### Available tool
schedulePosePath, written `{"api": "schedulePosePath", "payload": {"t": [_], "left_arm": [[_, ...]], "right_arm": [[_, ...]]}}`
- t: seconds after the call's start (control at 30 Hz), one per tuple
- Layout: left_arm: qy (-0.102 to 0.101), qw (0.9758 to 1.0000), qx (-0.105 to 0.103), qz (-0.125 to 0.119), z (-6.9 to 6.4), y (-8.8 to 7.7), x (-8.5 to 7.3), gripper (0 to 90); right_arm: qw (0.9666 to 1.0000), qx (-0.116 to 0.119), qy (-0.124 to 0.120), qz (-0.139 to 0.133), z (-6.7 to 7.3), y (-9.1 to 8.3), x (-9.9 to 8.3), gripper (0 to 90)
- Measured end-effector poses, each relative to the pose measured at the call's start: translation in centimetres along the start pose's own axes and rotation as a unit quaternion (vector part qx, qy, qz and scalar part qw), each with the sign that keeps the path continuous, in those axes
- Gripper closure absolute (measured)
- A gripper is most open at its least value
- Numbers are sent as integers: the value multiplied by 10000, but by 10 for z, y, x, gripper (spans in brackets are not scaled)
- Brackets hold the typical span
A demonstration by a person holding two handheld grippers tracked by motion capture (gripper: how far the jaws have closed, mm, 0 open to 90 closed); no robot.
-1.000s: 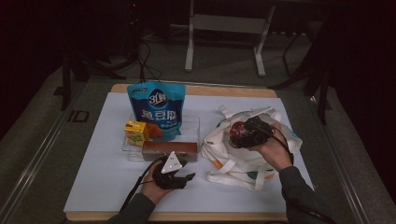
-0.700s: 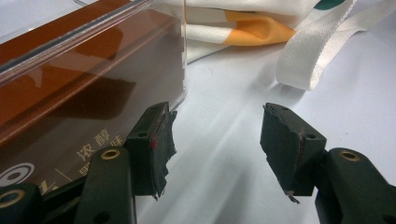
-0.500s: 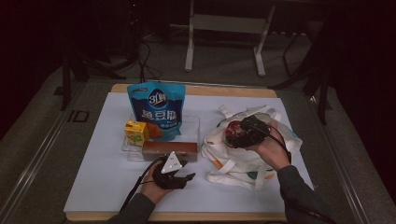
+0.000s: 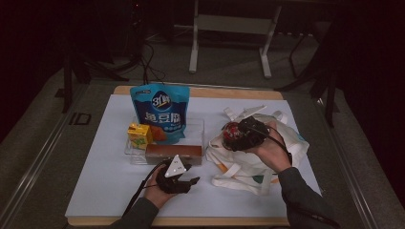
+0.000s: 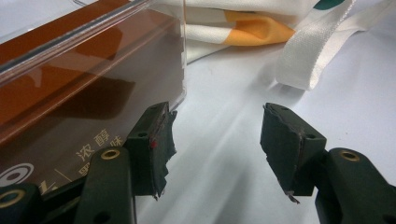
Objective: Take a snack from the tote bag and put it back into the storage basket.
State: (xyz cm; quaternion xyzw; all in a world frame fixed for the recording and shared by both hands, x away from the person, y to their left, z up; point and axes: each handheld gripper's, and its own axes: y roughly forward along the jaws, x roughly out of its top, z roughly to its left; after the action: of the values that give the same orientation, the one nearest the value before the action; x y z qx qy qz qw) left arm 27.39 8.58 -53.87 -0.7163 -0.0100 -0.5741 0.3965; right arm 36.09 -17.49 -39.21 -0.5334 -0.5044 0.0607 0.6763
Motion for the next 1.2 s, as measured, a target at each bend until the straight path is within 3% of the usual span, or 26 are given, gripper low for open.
{"api": "schedulePosePath", "payload": {"t": [0.63, 1.2], "left_arm": [[-4, 10000, -2, 0, 0, 0, 0, 434], [2, 10000, -6, -4, 0, 0, 0, 433]], "right_arm": [[9998, 81, -185, -46, 12, 2, 21, 254], [9997, 126, -207, -93, 18, 7, 34, 255]]}}
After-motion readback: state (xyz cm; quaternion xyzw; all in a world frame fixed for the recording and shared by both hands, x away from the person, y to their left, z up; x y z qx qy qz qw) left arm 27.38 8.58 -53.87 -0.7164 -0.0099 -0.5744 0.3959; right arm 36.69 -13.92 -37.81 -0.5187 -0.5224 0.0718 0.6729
